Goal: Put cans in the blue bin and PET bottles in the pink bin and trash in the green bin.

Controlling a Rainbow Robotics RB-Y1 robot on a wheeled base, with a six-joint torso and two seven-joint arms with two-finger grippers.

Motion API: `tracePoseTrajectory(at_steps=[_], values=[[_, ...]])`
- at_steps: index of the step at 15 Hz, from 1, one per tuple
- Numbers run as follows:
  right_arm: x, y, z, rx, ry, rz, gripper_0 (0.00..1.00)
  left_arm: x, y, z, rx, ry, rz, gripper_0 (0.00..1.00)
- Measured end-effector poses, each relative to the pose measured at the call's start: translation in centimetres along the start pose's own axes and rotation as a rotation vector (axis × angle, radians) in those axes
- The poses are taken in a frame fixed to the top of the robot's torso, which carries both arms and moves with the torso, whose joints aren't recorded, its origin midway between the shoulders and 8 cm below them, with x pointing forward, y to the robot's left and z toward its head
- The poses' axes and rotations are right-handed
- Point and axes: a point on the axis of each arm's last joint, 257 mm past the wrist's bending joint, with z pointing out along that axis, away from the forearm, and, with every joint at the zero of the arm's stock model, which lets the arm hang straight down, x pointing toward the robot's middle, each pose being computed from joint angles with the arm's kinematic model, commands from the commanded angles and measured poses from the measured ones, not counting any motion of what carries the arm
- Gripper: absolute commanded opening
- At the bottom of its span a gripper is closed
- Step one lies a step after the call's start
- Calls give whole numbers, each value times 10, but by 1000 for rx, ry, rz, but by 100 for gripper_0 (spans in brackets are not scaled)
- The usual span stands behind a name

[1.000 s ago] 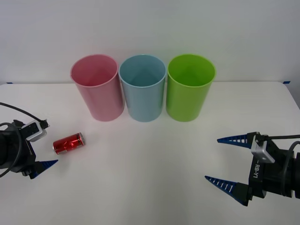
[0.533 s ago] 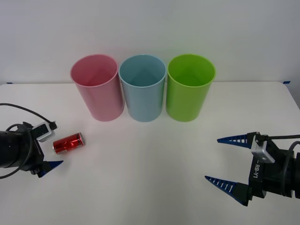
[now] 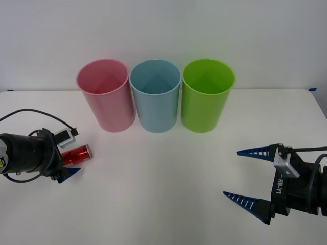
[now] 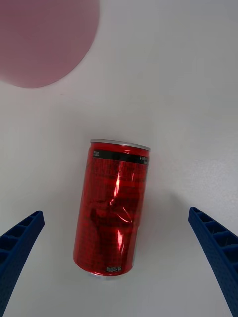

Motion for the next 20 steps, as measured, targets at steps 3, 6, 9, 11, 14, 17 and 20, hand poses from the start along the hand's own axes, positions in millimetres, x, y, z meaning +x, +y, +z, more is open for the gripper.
tracePoseTrajectory(at_steps=[3,6,9,11,14,17,20], values=[[0,0,0,0,0,0,100,3,6,15,1,34,15,100],[0,0,0,0,0,0,100,6,8,25,3,56,16,100],[0,0,0,0,0,0,100,10,3,32,15,72,13,100],[0,0,0,0,0,0,100,8,4,37,14,72,4,100],[0,0,0,0,0,0,100,8,4,40,16,76,0,100],[0,0,0,0,0,0,100,13,3,41,19,91,4,100],[0,0,0,0,0,0,100,16,-4,45,33,104,14,100]])
